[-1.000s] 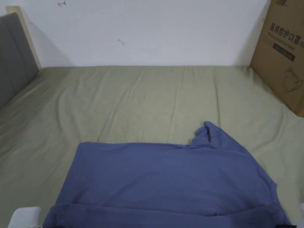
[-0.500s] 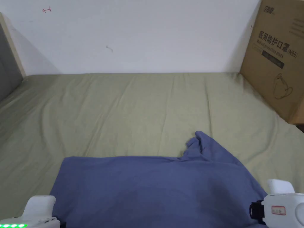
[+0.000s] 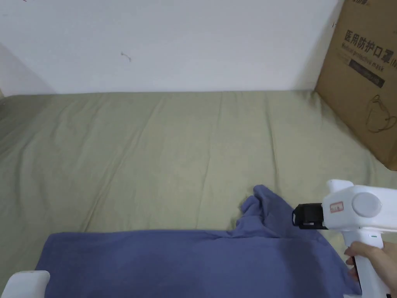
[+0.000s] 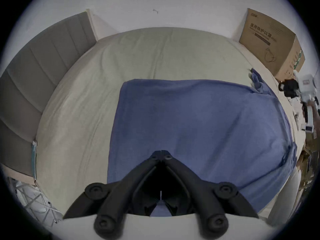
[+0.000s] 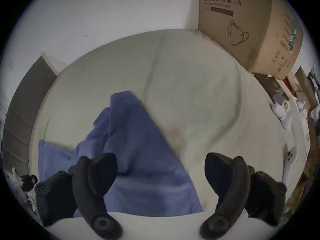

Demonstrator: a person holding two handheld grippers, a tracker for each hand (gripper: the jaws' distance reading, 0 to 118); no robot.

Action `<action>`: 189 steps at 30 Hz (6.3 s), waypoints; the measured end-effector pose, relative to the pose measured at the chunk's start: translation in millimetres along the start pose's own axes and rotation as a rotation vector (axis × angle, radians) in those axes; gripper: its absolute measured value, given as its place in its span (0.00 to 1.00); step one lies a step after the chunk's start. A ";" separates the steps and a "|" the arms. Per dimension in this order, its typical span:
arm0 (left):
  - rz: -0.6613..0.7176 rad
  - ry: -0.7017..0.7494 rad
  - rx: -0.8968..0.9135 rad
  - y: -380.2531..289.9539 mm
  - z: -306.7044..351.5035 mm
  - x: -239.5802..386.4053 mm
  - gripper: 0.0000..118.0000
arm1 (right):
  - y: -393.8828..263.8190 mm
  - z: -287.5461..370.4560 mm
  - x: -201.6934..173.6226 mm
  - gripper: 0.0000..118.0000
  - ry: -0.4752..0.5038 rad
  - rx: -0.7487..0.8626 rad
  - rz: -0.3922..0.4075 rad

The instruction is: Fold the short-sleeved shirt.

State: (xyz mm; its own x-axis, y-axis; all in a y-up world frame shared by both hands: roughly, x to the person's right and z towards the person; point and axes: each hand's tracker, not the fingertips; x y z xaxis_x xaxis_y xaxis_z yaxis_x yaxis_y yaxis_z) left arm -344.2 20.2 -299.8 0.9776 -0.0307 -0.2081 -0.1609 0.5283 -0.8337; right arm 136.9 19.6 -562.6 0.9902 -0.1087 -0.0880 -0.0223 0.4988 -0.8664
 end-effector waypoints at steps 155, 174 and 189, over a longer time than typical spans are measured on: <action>0.066 -0.767 -0.189 -51.8 36.3 126.9 0.02 | -260.3 161.6 -31.9 0.02 0.047 0.079 -0.073; 0.131 -0.683 -0.290 -92.3 1.1 137.1 0.01 | -264.6 144.9 -50.7 0.02 0.090 0.034 -0.040; 0.055 -0.690 -0.312 -96.3 3.8 179.0 0.01 | -270.2 142.1 -29.4 0.02 0.090 0.019 -0.110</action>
State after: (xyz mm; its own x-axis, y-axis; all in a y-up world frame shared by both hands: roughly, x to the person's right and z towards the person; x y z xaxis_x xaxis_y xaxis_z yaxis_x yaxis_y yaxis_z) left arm -153.2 -33.0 -254.8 0.8138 0.5805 0.0276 -0.1430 0.2461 -0.9586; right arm 133.4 10.2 -256.0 0.9700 -0.2403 -0.0374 0.0894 0.4954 -0.8640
